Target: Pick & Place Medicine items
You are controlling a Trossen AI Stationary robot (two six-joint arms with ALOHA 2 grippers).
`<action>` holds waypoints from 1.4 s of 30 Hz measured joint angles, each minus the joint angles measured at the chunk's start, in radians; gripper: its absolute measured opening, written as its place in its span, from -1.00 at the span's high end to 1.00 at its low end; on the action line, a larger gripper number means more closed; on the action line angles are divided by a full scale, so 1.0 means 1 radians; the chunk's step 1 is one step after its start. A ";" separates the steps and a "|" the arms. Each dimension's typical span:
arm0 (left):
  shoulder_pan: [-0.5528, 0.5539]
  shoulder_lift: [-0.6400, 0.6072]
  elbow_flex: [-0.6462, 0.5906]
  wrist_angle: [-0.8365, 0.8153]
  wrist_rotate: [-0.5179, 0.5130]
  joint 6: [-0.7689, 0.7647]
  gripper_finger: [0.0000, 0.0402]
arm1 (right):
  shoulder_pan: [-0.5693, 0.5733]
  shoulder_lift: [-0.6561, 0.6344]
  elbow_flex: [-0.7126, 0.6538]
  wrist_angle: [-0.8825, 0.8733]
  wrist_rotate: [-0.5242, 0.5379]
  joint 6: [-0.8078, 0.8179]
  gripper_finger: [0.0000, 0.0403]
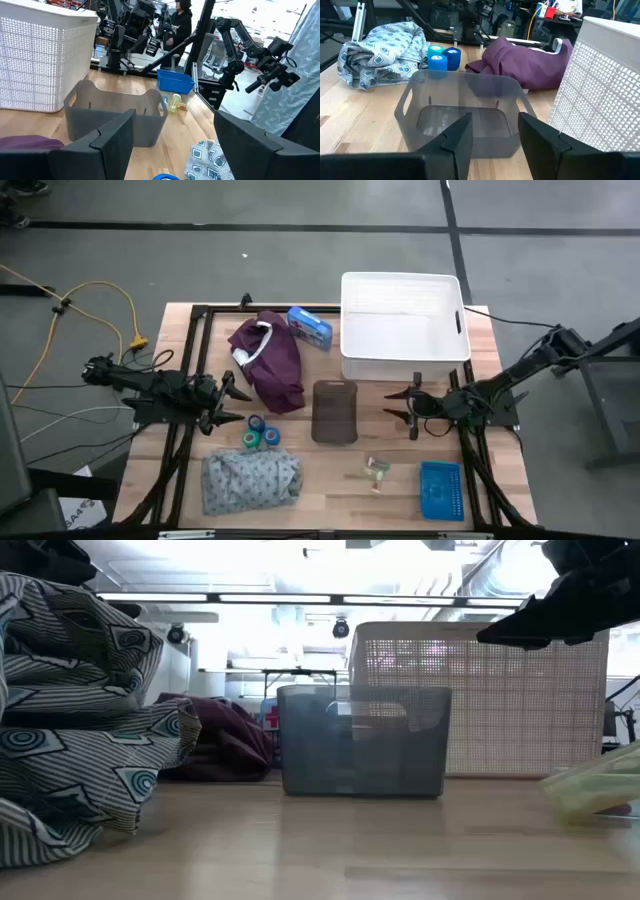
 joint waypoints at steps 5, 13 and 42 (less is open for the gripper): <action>0.000 0.000 0.000 0.000 0.000 0.000 -0.29 | 0.000 0.000 0.000 0.000 0.000 0.000 0.27; 0.000 0.000 0.000 0.000 0.000 0.000 -0.29 | 0.000 0.000 0.000 0.000 0.000 0.000 0.27; 0.000 -0.001 0.000 0.091 -0.043 0.051 -0.29 | 0.000 0.000 0.000 0.000 0.000 0.000 0.27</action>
